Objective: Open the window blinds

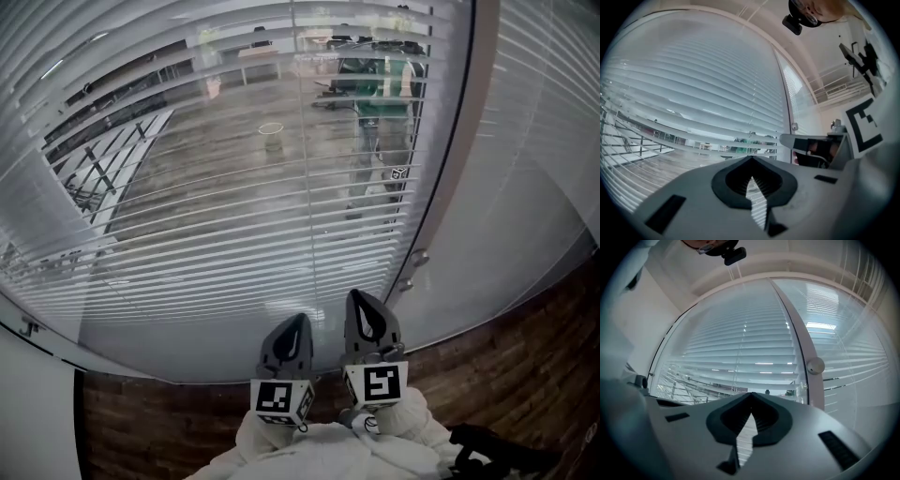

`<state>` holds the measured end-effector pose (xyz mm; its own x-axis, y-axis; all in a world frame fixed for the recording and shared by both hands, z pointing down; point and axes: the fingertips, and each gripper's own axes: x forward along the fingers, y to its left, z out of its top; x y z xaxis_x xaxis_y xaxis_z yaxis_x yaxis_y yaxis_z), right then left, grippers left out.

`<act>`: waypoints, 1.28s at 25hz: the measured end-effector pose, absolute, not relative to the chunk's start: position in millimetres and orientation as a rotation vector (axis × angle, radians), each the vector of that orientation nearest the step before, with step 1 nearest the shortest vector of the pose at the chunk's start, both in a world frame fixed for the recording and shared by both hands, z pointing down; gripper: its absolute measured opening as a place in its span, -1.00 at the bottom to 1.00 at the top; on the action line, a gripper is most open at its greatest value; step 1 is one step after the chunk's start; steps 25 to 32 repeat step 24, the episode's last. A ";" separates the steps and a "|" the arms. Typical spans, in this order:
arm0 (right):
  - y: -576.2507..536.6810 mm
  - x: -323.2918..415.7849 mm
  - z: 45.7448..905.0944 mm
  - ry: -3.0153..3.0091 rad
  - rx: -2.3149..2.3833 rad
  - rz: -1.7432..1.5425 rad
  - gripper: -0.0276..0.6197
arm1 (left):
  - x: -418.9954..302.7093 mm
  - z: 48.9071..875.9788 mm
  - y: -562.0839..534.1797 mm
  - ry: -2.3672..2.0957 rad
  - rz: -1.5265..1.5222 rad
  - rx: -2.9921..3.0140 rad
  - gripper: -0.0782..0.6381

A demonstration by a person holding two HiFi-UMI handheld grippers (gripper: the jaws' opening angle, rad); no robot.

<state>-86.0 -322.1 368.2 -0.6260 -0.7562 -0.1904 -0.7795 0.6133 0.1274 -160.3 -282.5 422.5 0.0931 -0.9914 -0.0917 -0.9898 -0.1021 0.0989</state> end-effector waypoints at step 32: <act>-318.4 -78.2 384.4 2.729 -1.333 0.272 -0.88 | -160.5 428.1 -279.4 -2.102 -0.172 2.302 -0.78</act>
